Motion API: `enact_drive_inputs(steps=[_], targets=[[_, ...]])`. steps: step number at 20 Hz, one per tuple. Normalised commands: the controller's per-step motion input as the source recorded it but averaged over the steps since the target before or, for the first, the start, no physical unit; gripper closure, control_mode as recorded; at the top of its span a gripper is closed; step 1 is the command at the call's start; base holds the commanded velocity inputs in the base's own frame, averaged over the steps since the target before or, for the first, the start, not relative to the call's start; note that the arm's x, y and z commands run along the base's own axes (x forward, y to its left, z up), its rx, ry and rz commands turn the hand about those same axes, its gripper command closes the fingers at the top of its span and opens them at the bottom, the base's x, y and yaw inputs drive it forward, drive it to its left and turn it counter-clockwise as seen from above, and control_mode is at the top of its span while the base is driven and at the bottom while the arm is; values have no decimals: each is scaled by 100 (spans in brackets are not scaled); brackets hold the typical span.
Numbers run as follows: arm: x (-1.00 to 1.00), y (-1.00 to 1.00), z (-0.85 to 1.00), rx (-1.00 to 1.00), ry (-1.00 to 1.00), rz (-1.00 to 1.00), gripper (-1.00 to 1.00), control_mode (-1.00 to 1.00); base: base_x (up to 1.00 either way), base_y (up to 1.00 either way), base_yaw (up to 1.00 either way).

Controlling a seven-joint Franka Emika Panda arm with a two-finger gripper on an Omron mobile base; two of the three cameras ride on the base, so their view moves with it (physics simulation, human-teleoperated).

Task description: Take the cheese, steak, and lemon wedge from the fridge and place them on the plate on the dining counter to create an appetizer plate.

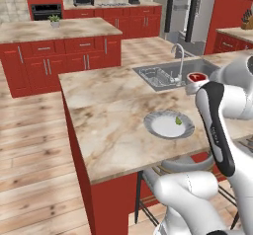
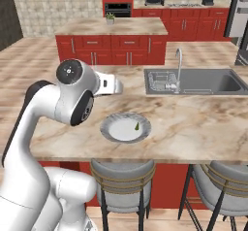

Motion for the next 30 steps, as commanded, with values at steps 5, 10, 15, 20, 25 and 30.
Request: enact_drive_inputs(steps=[5,10,15,20,25,30], targets=[[14,0,-72,0,12,9,100,-100,0,0,0],[25,0,-73,0,6,10,100,-100,0,0,0],[29,0,-59,0,10,9,100,-100,0,0,0],[31,0,-44,0,13,6,100,-100,0,0,0],[35,0,-25,0,5,1,100,-100,0,0,0],[35,-7,-30,0,0,0,100,-100,0,0,0]])
